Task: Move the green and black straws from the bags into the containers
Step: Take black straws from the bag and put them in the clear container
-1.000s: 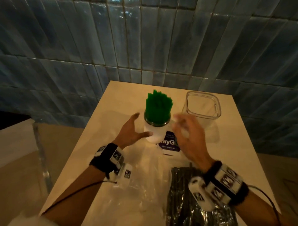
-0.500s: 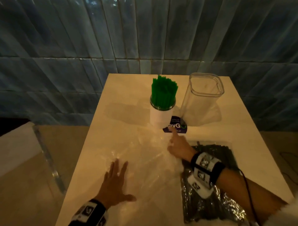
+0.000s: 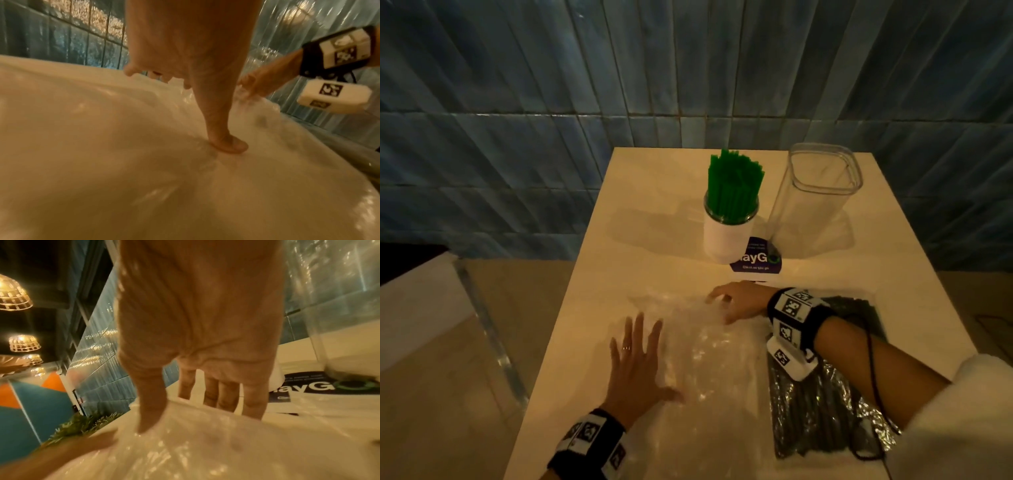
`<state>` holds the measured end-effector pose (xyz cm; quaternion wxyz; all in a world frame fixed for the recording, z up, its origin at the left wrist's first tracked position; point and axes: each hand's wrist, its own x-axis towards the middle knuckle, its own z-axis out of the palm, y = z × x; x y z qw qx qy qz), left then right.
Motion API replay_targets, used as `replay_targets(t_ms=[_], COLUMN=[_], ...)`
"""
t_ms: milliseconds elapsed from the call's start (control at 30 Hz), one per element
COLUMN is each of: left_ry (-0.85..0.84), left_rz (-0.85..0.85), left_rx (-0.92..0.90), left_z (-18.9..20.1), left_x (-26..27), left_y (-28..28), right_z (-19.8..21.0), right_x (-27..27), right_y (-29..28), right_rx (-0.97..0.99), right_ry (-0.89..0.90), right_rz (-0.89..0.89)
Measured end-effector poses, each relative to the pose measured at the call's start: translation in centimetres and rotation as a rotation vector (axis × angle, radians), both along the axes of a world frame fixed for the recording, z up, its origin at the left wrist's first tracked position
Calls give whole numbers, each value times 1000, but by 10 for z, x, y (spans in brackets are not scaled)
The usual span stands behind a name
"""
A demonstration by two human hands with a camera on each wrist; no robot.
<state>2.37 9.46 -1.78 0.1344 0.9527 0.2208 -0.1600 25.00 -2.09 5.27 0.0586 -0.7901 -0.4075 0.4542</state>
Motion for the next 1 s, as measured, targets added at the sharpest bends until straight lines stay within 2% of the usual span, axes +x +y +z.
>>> replay_targets(t_ms=[100,233,400,567,667,733,800,900,933,1000], left_ry=[94,98,18,78,106,7,-124,-202,-195,-98], left_rz=[51,69,114,175,232,244,120,-148,-169,-102], left_rx=[-115,-109,-131,-77,-43,-6,33,15,16,-24], left_z=[-14,-21,-23,-21,-16,-13,-6,-5,-6,-18], left_x=[-7,-14,-17,-14,-10,-4,6,26,32,36], left_y=[-11,-19,-20,-18,-17,-26,-49,-98,-110,-117], right_z=[-1,-15,-26,-14,-10,-15,-24,-38,-39,-38], right_x=[-2,-15,-5,21,57,76,86,89,89,87], right_y=[27,71,79,26,-28,-61,-83,-101,-104,-110], right_rx=[16,-18,157,242,193,81,15,110,169,270], right_ry=[48,-79,-276,-194,-312,-360,-297,-199,-189,-177], right_rz=[-30,98,-57,-98,-131,-137,-135,-248,-284,-316])
